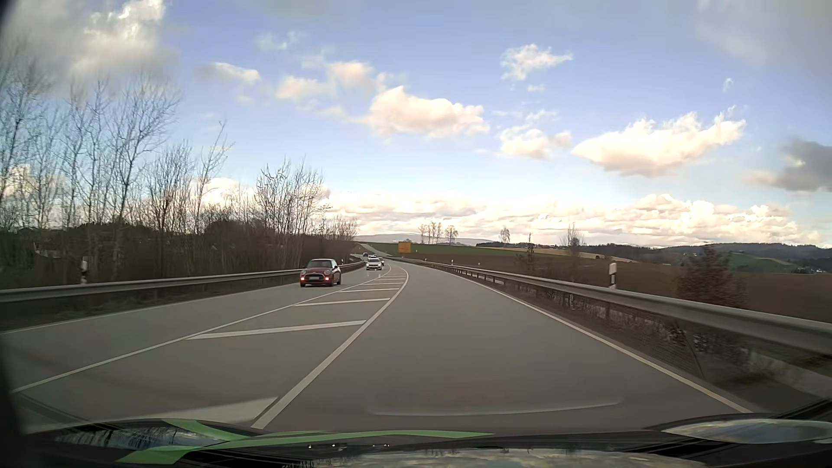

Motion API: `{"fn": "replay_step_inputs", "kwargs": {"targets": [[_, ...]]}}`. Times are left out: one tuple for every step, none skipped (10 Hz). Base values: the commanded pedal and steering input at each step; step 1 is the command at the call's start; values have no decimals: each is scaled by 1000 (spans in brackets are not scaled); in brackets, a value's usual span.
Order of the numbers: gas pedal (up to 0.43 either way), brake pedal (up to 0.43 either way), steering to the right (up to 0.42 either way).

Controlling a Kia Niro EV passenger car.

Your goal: Follow the waypoints while adhering to traffic rules and regulations

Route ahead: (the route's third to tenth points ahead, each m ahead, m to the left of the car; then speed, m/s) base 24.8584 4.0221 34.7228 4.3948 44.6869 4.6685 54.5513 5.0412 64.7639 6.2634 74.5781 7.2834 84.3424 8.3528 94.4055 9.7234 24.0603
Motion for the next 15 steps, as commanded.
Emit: {"fn": "replay_step_inputs", "kwargs": {"targets": [[67,0,-14],[67,0,-14],[67,0,-14],[67,0,-13],[67,0,-13],[67,0,-13],[67,0,-13],[79,0,-12],[79,0,-12],[87,0,-11],[87,0,-11],[87,0,-11],[87,0,-11],[87,0,-11],[98,0,-11]]}}
